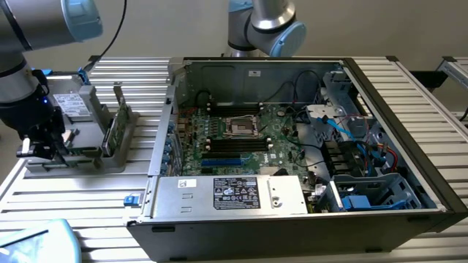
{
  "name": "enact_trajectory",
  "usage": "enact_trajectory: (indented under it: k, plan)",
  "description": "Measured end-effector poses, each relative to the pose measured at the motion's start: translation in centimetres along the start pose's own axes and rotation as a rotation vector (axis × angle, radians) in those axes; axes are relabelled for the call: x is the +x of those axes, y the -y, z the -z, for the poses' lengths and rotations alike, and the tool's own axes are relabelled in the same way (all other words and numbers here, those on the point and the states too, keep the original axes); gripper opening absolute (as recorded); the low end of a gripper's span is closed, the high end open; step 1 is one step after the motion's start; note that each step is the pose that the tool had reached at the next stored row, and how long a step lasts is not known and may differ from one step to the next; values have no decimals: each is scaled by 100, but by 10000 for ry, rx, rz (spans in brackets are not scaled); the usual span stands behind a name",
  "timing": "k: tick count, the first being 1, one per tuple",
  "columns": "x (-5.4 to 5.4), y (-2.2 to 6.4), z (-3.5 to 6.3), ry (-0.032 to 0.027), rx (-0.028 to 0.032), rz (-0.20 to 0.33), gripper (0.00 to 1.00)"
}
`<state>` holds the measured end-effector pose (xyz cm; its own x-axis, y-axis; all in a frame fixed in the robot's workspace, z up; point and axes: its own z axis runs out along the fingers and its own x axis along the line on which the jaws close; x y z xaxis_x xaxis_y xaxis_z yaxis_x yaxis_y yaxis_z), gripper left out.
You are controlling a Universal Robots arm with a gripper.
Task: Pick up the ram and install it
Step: 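Pick up the ram and move it above insertion slot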
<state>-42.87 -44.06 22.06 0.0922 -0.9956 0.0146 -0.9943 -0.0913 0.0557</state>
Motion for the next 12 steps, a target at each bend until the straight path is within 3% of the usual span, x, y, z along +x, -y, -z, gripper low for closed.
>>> enact_trajectory:
  k: [3,9,12]
  plan:
    - [0,1,-52,69,10,5,31]
    - [-3,4,-143,269,44,14,31]
    - [-3,5,-197,308,50,17,31]
